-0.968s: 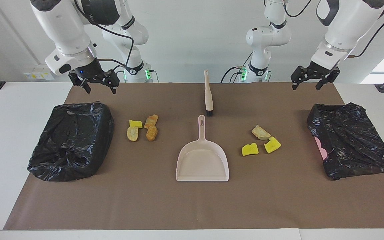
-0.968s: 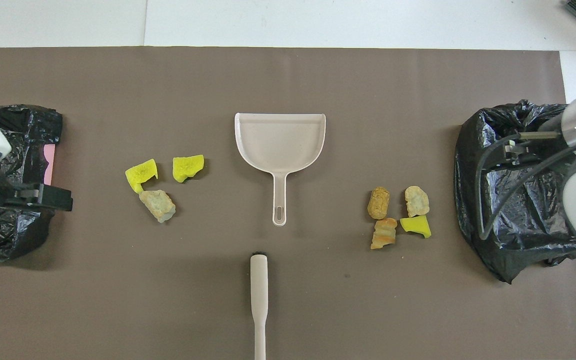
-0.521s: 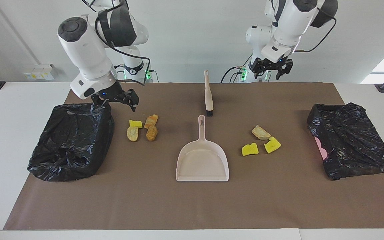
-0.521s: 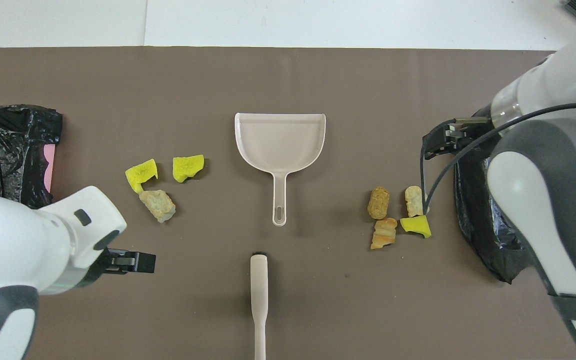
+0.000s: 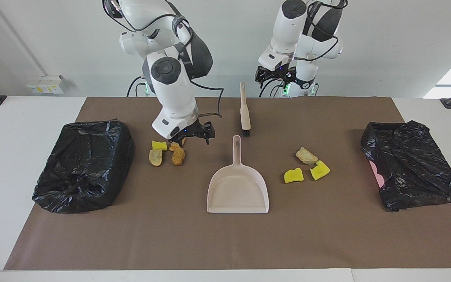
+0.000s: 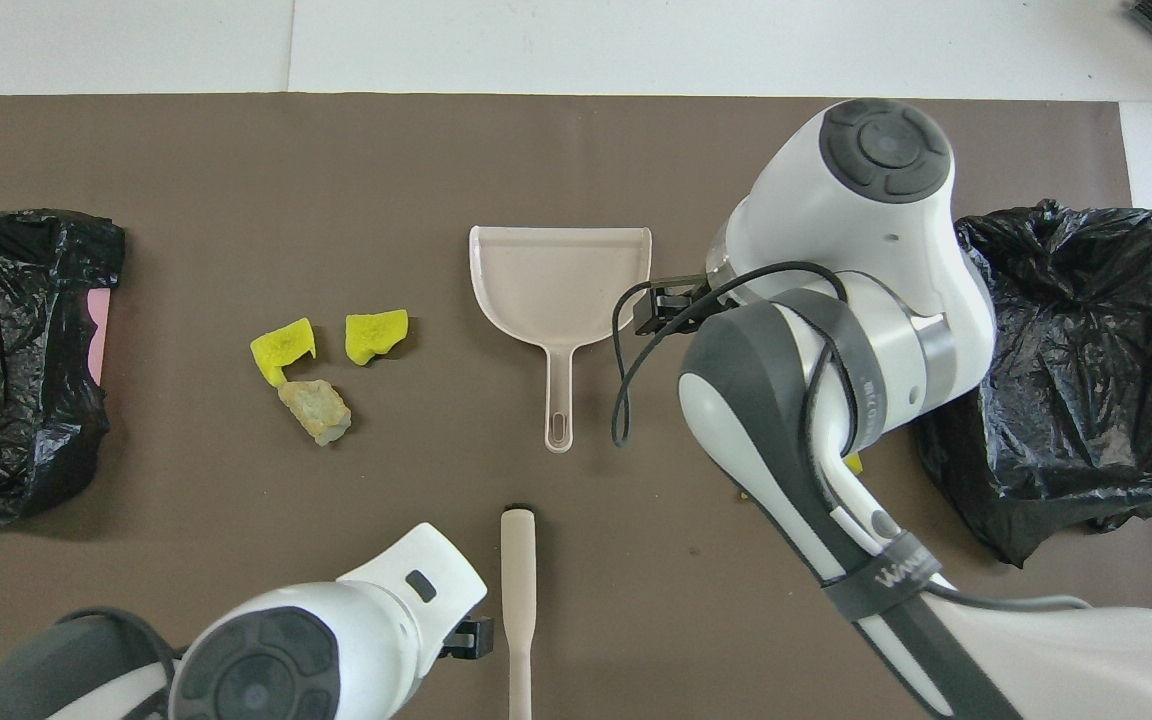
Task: Sweep and dump trash in bin
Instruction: 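Reach the right gripper to the dustpan handle while the left gripper approaches the brush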
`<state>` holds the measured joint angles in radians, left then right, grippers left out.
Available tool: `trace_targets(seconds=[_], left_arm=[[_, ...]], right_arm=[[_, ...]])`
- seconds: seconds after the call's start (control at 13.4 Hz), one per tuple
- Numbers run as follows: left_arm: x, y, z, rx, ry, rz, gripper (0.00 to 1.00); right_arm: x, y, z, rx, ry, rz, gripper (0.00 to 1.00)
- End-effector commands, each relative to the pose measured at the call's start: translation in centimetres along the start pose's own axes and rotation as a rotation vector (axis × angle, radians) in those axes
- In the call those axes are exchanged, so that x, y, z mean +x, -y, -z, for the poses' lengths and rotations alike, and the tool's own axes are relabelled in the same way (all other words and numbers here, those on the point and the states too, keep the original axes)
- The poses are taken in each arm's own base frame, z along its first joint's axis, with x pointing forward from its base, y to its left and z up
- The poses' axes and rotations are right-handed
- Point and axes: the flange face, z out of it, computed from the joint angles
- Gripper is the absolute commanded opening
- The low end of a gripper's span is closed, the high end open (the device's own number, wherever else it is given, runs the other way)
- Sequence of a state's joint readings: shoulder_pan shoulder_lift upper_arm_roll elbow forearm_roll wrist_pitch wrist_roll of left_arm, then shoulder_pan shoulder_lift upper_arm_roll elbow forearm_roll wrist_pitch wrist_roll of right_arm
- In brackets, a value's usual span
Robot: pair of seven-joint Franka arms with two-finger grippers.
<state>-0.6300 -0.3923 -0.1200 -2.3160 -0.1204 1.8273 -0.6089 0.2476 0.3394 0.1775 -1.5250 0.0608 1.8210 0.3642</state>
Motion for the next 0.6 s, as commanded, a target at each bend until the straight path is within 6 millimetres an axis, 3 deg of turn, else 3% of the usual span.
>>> trace_targets(seconds=[0.0, 0.15, 0.22, 0.37, 0.52], left_arm=[[-3.7, -2.4, -4.6, -0.016, -0.023, 0.02, 1.0], [-6.7, -5.2, -9.5, -0.007, -0.029, 0.004, 1.0], [-7.8, -5.9, -10.8, -0.021, -0.047, 0.013, 1.0], [-8.5, -7.2, -13.7, -0.004, -0.035, -0.001, 1.0], [-8.2, -7.9, -14.9, -0.018, -0.047, 0.0, 1.0]], right_arm=[[1.2, 1.6, -1.9, 0.08, -0.01, -0.049, 1.0], [0.2, 5.5, -4.3, 0.091, 0.002, -0.012, 1.0], [-0.3, 7.1, -6.0, 0.075, 0.02, -0.03, 1.0], [0.1, 8.9, -8.8, 0.085, 0.0, -0.099, 1.0], [-0.8, 11.3, -11.0, 0.077, -0.011, -0.079, 1.0]])
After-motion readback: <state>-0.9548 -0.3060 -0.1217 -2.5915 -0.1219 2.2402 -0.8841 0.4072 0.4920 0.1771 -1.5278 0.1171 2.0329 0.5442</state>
